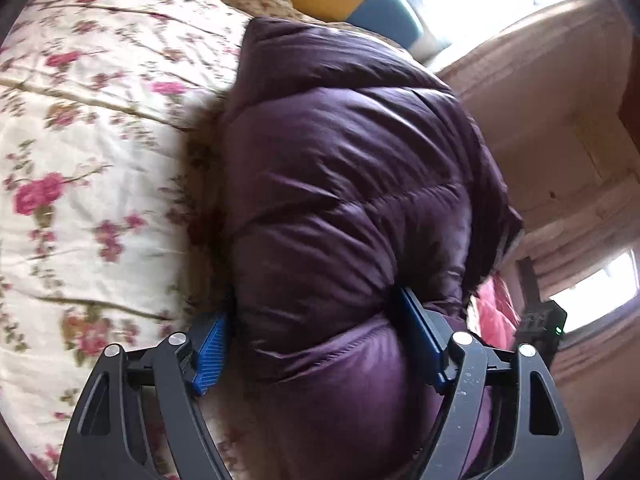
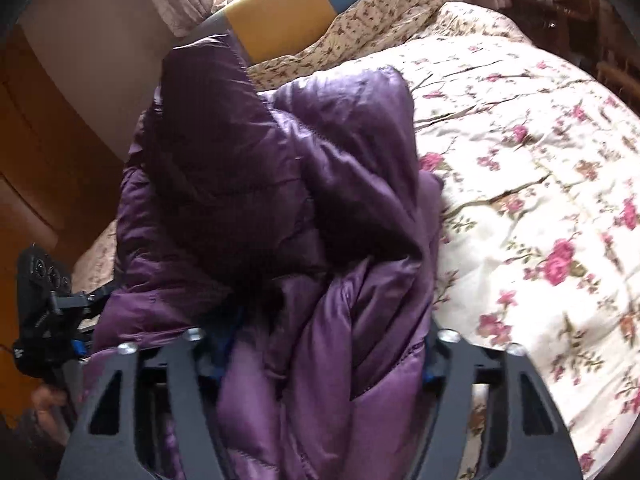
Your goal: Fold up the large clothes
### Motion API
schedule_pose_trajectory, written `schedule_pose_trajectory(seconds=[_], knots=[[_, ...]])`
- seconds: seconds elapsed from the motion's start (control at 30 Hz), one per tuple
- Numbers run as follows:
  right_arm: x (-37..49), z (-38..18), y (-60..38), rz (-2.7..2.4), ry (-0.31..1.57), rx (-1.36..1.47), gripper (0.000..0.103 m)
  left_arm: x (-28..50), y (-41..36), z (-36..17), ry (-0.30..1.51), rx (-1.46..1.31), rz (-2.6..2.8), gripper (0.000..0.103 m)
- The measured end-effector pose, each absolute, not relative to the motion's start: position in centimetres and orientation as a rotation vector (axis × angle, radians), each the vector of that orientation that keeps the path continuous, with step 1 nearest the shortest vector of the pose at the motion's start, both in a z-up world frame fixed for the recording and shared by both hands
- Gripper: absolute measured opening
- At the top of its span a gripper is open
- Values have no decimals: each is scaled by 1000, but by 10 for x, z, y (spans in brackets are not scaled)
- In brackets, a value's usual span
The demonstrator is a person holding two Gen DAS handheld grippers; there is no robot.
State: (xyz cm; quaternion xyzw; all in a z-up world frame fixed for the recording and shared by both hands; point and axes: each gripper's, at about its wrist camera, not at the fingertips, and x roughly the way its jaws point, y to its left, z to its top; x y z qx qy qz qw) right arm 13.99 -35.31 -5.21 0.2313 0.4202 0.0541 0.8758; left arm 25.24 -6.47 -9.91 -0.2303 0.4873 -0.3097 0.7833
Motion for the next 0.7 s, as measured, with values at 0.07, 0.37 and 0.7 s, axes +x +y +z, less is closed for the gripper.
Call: schedule_pose_trajectory(seconds=[0.07,0.37,0.7], knots=[[139,-49,-350,138,870,493,42,250,-67,-94,1033,-486,-693,66],[161,-25,-285,311,843,453,26,220,-12,-42,887,-460,-679,54],[210,-18,-118,614,869,292,26,174,139,-6,757,-472,-402,54]])
